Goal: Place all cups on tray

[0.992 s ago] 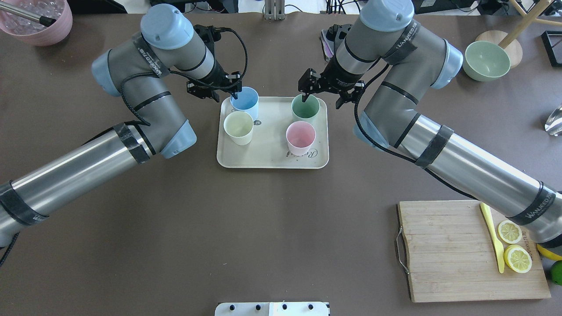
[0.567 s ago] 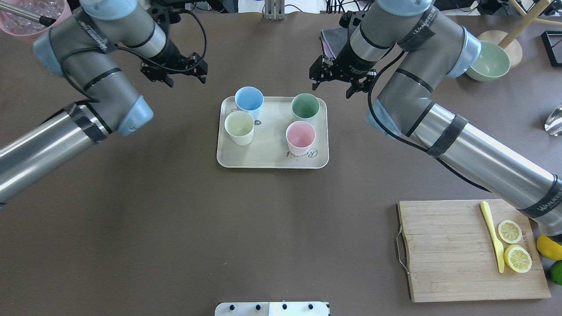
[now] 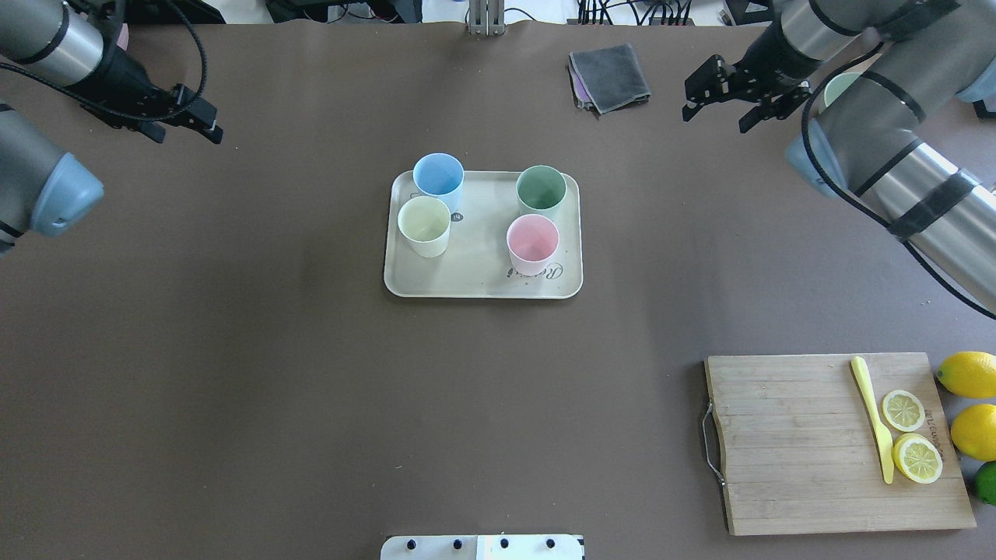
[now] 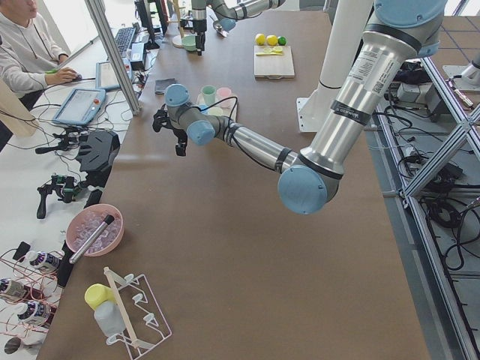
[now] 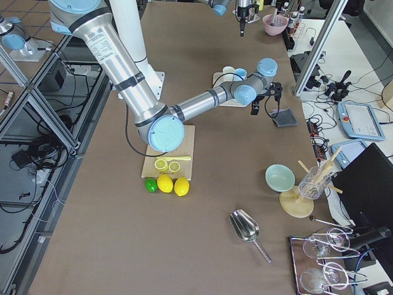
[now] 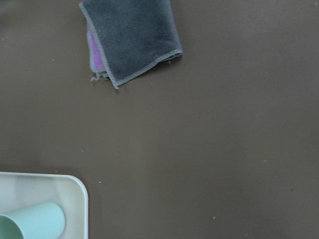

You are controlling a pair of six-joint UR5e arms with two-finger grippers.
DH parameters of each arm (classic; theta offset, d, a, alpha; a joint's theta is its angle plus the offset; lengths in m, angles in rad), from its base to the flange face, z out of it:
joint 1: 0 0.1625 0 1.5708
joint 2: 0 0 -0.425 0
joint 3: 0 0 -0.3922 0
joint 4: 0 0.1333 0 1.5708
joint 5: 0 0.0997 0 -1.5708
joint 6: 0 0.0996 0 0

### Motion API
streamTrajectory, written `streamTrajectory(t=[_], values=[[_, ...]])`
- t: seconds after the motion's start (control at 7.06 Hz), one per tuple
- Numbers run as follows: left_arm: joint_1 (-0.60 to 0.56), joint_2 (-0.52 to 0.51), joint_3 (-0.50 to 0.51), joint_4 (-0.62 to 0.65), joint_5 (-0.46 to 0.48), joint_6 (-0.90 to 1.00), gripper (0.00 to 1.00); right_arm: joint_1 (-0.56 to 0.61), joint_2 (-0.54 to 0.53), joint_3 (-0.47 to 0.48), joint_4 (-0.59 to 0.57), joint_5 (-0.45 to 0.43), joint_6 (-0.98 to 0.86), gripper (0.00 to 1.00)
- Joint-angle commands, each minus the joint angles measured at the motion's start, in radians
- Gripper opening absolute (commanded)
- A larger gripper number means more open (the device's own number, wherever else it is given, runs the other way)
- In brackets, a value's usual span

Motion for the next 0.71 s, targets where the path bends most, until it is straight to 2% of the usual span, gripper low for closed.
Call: streamTrajectory(t=[0.0,0.28,0.57], values=[[-0.129,0.156,-0.135,0.148,0.008,0.315,0.98,0.133,-0.134,0.027,-0.002,0.039,-0.235,1.00],[-0.216,0.307,-0.151,0.138,0.009,0.524,0.98,0.235,-0.302,0.076,0.000,0.040,-0.482,1.00],[-0.287,0.413,-0.166,0.138,0.006,0.691,0.98,0.295,-0.443,0.173,-0.001,0.040,-0.576,1.00]])
